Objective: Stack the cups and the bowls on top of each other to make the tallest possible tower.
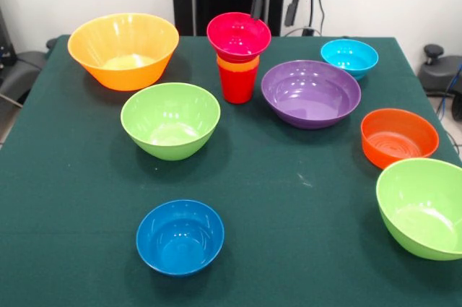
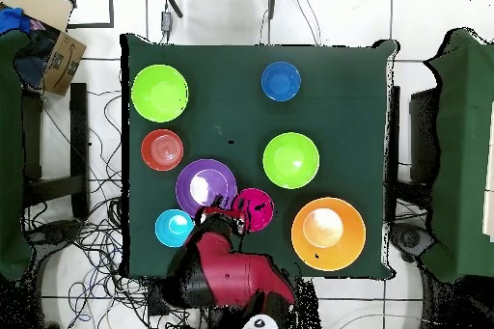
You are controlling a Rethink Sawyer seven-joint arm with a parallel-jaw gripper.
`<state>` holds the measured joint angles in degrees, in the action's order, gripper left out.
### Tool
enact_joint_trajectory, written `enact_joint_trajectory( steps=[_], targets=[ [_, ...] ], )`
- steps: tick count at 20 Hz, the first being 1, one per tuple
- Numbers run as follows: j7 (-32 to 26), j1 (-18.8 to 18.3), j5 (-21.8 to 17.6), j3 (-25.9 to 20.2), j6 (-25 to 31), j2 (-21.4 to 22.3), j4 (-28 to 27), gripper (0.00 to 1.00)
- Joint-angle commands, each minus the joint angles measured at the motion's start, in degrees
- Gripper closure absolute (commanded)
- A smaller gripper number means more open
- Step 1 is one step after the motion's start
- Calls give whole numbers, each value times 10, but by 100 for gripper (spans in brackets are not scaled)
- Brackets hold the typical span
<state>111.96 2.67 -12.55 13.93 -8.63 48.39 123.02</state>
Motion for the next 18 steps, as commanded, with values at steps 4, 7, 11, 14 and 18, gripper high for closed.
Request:
enact_joint_trajectory(
  steps=[4,7,11,14,18],
  targets=[
    [-21,0,-31,-83,172,80,-29,0],
    [-31,1,-39,-84,192,86,-52,0],
    [-30,-8,-42,-105,192,79,-72,0],
    [-16,-5,-45,-104,175,65,-83,0],
    [3,-2,-45,-105,145,44,-90,0]
  ],
)
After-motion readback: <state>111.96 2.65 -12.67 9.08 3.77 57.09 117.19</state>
